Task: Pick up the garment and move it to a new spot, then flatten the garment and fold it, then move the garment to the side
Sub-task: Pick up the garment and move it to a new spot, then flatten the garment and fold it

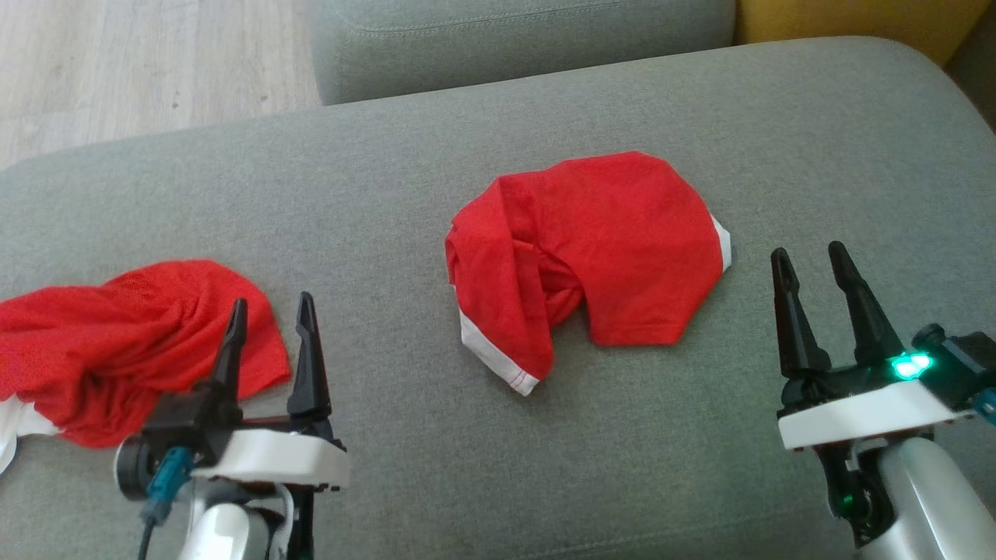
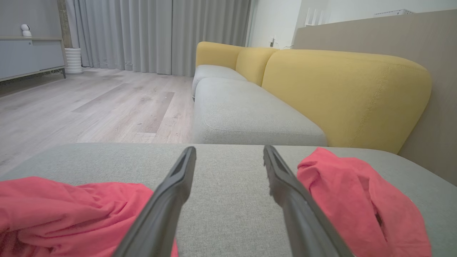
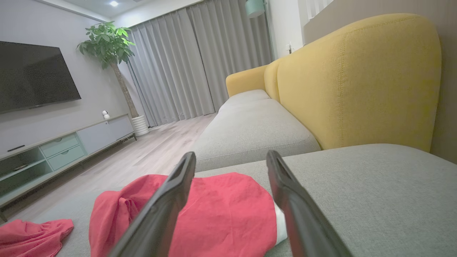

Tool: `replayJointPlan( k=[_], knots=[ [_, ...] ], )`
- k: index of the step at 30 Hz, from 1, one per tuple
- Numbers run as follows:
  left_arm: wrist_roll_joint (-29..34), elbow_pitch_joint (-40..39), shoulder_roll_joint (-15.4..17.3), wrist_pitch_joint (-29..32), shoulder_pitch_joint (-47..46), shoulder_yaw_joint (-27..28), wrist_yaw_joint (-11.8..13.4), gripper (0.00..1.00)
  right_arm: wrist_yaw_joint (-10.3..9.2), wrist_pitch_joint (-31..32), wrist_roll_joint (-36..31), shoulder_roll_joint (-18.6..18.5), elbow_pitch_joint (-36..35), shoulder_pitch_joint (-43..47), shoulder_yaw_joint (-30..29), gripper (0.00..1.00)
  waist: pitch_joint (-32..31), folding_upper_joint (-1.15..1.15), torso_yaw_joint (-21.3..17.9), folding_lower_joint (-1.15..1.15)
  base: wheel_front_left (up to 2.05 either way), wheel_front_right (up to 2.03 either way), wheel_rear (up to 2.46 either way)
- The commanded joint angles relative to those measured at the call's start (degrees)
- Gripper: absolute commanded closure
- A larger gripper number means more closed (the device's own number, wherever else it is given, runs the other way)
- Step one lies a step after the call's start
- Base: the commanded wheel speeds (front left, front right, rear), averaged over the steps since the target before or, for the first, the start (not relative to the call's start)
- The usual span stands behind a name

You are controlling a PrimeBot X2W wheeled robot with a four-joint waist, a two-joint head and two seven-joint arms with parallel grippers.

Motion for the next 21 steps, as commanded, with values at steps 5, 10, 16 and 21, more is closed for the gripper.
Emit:
replayJointPlan(
  k=[5, 10, 16, 21],
  knots=[
    [1.30, -1.59, -0.92, -0.52, -2.42, 3.04, -1.00, 0.00, -0.04, -0.62, -0.45, 0.03, -1.48, -1.52, 1.47, 0.00, -0.43, 0.00, -0.44, 0.00, 0.00, 0.00, 0.00],
    [1.97, -1.26, -1.32, -0.52, -2.34, 4.10, -1.84, 0.00, -0.04, -0.62, -0.59, 0.03, -1.29, -1.48, 1.69, 0.00, -0.64, 0.00, -0.69, 0.00, 0.00, 0.00, 0.00],
    [2.66, -0.98, -1.82, -0.52, -2.19, 5.05, -2.24, 0.00, -0.04, -0.62, -0.67, -0.17, -1.18, -1.50, 1.87, 0.00, -0.83, 0.00, -0.70, 0.00, 0.00, 0.00, 0.00],
    [2.89, -0.58, -2.15, -0.52, -1.84, 5.69, -2.38, 0.00, -0.04, -0.62, 0.78, 0.06, -0.68, -1.24, 3.17, 0.00, -1.07, 0.00, -0.11, 0.00, 0.00, 0.00, 0.00]
  ],
)
